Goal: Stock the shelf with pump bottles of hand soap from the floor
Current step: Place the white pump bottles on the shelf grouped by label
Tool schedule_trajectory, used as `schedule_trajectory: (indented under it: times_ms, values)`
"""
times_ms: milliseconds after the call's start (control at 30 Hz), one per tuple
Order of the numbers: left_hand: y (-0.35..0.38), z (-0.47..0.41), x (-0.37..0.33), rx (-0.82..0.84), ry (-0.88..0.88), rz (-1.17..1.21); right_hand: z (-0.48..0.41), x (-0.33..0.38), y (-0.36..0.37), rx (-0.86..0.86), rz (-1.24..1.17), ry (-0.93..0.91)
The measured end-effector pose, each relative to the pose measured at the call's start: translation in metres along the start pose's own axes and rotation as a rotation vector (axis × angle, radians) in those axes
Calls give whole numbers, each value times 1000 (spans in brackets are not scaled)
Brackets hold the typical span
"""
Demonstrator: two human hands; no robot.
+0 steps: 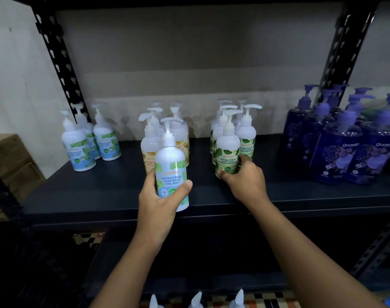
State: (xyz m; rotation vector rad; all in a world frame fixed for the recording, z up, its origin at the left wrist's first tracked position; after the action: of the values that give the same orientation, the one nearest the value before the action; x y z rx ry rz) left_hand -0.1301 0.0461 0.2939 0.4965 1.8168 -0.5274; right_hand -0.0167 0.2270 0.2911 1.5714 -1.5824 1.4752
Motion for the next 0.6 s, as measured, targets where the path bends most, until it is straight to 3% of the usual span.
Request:
schedule_trajectory:
  times_ms: [300, 433, 600]
  values:
    - [-6, 2, 3, 3, -3, -14, 3, 0, -2, -62, -31, 47]
    - [-21, 9, 7, 1, -27, -11, 35, 22, -3, -150, -19, -112]
    - [-55, 12, 5, -88, -63, 20, 62, 58, 35, 177, 120, -297]
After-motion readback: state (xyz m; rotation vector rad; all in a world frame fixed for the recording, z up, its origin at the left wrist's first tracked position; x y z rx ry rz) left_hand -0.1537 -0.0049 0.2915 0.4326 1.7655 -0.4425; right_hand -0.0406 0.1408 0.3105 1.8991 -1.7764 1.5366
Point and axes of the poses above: each hand's wrist, its own z-axis away from the middle knuckle, its own y-axis out of the palm, x = y × z, the point moved 2 cm from there along -z, towards the middle knuckle, and after that the axes turned 12 degrees about -z, right-handed, at the moved point
